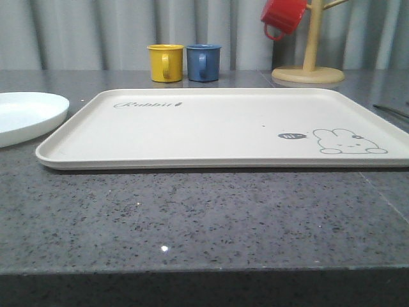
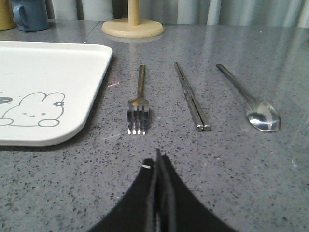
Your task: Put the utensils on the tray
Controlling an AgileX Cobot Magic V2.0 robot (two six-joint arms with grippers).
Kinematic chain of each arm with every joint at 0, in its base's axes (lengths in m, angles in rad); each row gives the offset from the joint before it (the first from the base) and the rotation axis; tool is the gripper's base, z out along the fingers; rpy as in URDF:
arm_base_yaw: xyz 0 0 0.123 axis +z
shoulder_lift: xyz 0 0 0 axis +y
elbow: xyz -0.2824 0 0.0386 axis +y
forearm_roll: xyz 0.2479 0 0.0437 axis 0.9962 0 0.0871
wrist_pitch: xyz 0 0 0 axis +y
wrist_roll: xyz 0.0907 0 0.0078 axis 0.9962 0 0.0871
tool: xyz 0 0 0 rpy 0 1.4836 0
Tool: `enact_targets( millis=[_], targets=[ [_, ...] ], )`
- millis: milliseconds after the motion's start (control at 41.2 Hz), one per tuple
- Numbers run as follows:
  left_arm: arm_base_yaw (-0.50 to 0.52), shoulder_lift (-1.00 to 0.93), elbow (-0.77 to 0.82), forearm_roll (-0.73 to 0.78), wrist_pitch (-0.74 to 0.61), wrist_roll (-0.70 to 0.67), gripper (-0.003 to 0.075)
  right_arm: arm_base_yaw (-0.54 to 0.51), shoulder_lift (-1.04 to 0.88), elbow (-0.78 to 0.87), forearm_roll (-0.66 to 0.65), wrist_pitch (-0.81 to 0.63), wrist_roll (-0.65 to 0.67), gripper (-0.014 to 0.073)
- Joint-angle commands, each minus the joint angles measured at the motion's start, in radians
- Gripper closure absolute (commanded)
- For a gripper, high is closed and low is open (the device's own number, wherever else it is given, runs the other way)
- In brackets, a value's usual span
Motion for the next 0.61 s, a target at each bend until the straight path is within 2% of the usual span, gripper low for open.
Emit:
enact_targets(
  millis=[0, 242, 315, 485, 582],
  targets=[
    [0.001, -0.019, 0.004, 0.000, -0.112, -0.009, 0.0739, -0.006, -0.017, -0.004, 0.000, -0.077, -0.010, 0.0669],
    [0.001, -0.019, 0.004, 0.000, -0.138, -0.007, 0.0739, -0.006, -0.017, -0.004, 0.000, -0.084, -0.010, 0.0669],
    [0.001, -0.019, 0.004, 0.000, -0.178, -0.007, 0.0739, -0.006, -0.017, -0.004, 0.000, -0.109, -0.010, 0.0669],
    [0.001, -0.019, -0.018, 0.000, -0.375, -0.007, 0.0739, -0.006, -0.017, -0.037, 0.000, -0.176, -0.010, 0.0669],
    [0.001, -0.019, -0.090, 0.000, -0.385, -0.007, 0.0739, -0.006, -0.017, -0.101, 0.000, -0.167, -0.010, 0.0669]
  ],
)
